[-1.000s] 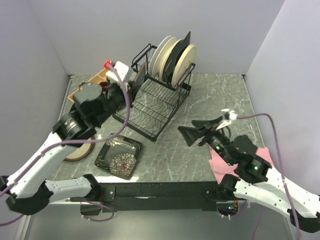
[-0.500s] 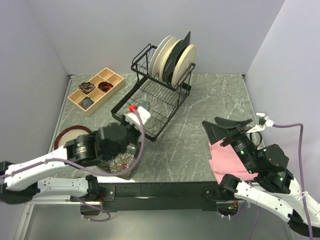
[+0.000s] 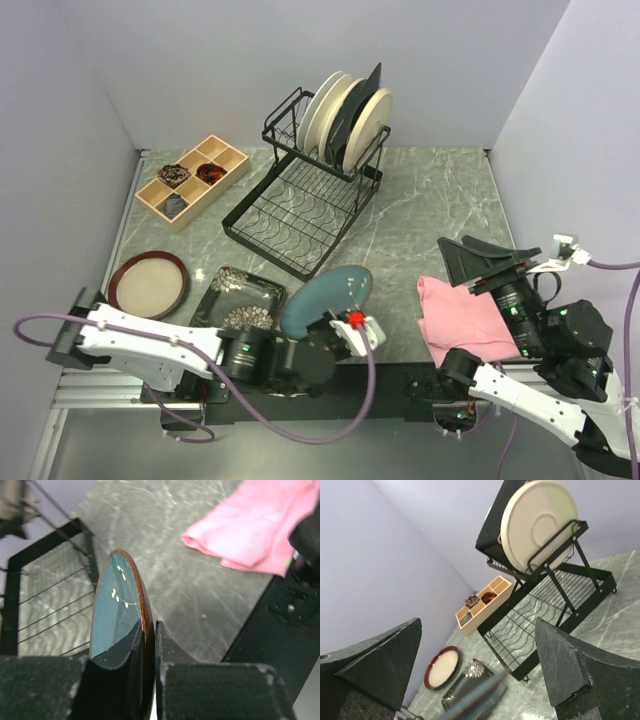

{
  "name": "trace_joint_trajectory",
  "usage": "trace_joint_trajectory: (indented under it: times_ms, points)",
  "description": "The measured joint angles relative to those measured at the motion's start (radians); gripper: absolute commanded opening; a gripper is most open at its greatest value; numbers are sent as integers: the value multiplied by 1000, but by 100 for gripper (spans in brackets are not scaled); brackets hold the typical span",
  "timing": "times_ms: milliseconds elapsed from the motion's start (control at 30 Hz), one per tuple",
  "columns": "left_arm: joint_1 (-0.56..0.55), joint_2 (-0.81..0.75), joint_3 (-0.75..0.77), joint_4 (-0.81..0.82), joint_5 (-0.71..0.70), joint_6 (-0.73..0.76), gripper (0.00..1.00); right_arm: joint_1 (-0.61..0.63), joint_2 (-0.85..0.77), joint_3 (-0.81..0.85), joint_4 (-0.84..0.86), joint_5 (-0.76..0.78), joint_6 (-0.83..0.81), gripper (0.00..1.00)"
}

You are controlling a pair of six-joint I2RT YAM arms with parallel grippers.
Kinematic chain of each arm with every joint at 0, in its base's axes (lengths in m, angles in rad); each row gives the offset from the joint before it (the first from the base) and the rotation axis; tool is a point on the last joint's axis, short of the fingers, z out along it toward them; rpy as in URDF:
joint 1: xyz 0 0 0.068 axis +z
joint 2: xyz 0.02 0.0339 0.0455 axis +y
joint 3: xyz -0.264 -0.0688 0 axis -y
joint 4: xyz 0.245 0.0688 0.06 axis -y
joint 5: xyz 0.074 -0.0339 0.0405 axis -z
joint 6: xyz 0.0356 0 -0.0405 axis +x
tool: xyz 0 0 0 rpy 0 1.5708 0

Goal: Unload the plates from the dish rack
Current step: Place the plate at the center of the board.

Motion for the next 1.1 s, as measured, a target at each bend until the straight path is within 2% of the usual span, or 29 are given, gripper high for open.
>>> trace_joint_trajectory:
  times_ms: [267, 600, 900, 967, 1000, 1033, 1100]
  points:
    - [-6, 164, -94, 192, 75, 67, 1, 0, -51, 33, -53, 32, 0, 100]
    - [-3, 393, -95, 358, 224, 155, 1, 0, -68, 34, -63, 43, -4, 100]
    - [85, 505, -98, 446, 310, 209, 1, 0, -84, 34, -74, 43, -11, 100]
    - [100, 525, -98, 473, 318, 224, 5, 0, -90, 34, -75, 43, -15, 100]
    - [104, 539, -95, 484, 320, 233, 13, 0, -92, 34, -74, 43, -18, 100]
    - [108, 560, -90, 496, 322, 240, 16, 0, -93, 34, -74, 43, -20, 100]
    - [114, 592, -88, 510, 328, 245, 18, 0, -95, 34, -74, 43, -25, 100]
